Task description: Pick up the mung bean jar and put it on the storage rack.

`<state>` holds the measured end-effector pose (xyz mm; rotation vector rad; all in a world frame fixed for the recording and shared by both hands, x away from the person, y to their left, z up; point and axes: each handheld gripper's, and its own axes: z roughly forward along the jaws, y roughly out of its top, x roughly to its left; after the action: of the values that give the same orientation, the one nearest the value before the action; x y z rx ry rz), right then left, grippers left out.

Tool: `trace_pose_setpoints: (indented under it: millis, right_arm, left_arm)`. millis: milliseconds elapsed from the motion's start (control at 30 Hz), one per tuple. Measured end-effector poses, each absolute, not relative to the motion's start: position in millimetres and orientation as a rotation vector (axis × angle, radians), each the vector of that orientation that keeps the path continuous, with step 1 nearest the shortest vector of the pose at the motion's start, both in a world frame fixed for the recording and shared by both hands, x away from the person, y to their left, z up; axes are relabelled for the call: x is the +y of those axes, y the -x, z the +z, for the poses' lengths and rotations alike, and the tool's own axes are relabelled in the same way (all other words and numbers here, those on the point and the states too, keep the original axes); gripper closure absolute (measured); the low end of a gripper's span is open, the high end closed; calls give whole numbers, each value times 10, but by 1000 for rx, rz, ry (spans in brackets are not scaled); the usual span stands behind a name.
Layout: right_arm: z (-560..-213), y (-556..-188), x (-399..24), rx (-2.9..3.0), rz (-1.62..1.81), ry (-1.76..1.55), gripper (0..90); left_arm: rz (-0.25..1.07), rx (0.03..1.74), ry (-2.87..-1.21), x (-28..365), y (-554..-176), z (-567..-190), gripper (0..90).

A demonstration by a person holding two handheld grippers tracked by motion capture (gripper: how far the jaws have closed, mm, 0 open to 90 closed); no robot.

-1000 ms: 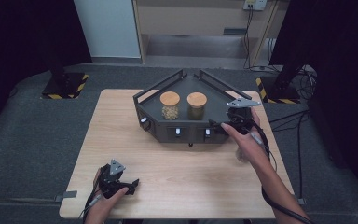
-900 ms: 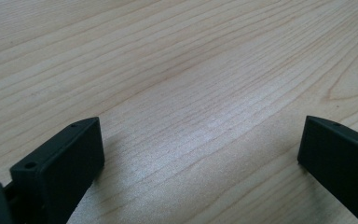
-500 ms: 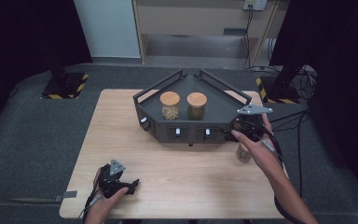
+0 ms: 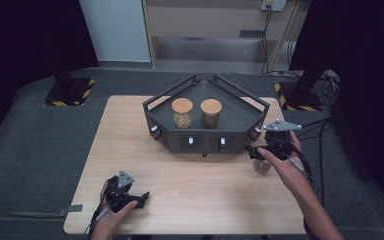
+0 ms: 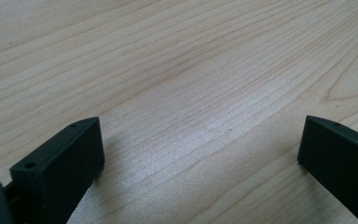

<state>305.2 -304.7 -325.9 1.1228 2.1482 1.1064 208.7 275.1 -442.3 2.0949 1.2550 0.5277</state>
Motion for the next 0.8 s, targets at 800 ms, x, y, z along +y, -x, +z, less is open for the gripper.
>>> trace_pose_setpoints:
  millis: [800]
  right_arm:
    - [-3413,-2844,-3378,2120,1095,-1190,22]
  left_arm:
    - [528,1255,-2095,2751,-2087,-4423,0]
